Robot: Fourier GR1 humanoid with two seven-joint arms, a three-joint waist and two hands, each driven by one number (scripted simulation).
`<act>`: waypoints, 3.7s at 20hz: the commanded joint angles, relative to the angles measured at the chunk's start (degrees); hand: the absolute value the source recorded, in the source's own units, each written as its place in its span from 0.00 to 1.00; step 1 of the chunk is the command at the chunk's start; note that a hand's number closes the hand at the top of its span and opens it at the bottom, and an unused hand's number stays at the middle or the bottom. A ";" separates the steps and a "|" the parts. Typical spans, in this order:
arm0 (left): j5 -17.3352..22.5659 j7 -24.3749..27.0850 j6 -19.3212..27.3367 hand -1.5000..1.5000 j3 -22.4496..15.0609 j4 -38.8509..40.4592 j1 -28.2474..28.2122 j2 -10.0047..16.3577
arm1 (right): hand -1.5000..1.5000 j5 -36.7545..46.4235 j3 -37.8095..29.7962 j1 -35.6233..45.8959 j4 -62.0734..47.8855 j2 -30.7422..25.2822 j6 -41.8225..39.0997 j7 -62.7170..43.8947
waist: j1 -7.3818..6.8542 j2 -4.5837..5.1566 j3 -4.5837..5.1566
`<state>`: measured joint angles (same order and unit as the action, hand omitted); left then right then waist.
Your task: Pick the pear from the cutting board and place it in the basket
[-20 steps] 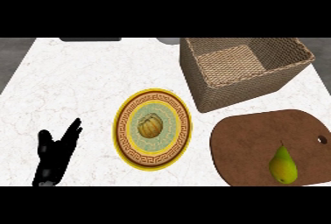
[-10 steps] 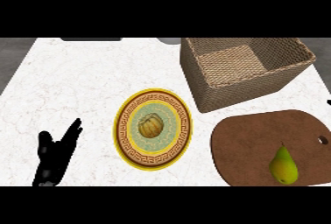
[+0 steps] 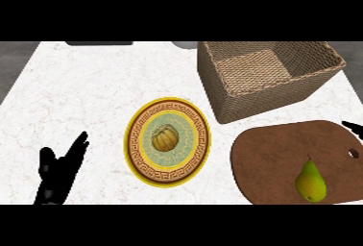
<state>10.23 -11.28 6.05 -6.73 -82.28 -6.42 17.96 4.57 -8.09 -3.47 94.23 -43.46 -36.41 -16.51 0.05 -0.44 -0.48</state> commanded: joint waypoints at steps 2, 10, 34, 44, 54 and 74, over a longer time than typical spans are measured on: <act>-0.25 -2.46 -1.08 0.50 -0.55 1.69 -2.38 -0.98 | 0.00 2.98 -0.15 1.55 -1.60 2.32 0.55 0.21 | -0.24 0.46 0.47; -2.76 -5.48 1.03 0.50 -0.62 -1.60 -2.51 -2.75 | 0.00 8.62 3.00 0.46 -0.89 8.43 2.53 1.13 | -0.16 0.38 0.46; -2.64 -3.81 -4.31 0.50 4.74 0.71 -1.84 -3.57 | 0.00 20.97 6.07 2.30 -9.35 14.61 3.97 5.50 | -0.02 0.41 0.48; -5.10 -0.93 -5.14 0.50 4.32 3.21 -2.77 -4.60 | 1.00 30.92 11.11 4.43 -10.22 15.77 9.94 11.09 | -0.22 0.47 0.49; -6.63 -4.53 -4.70 0.50 2.57 -0.96 -0.89 -4.78 | 1.00 52.34 36.67 11.77 2.56 26.97 13.80 0.96 | -3.34 0.12 0.80; -4.69 -3.15 -6.24 0.50 6.21 1.92 -1.09 -4.17 | 1.00 40.14 41.52 24.23 28.30 43.44 38.73 -31.86 | -0.22 0.38 0.57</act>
<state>5.07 -14.36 0.77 -1.23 -84.00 -7.50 13.57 47.67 36.89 14.01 116.41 -0.31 2.07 -39.70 -0.23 -0.41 -0.52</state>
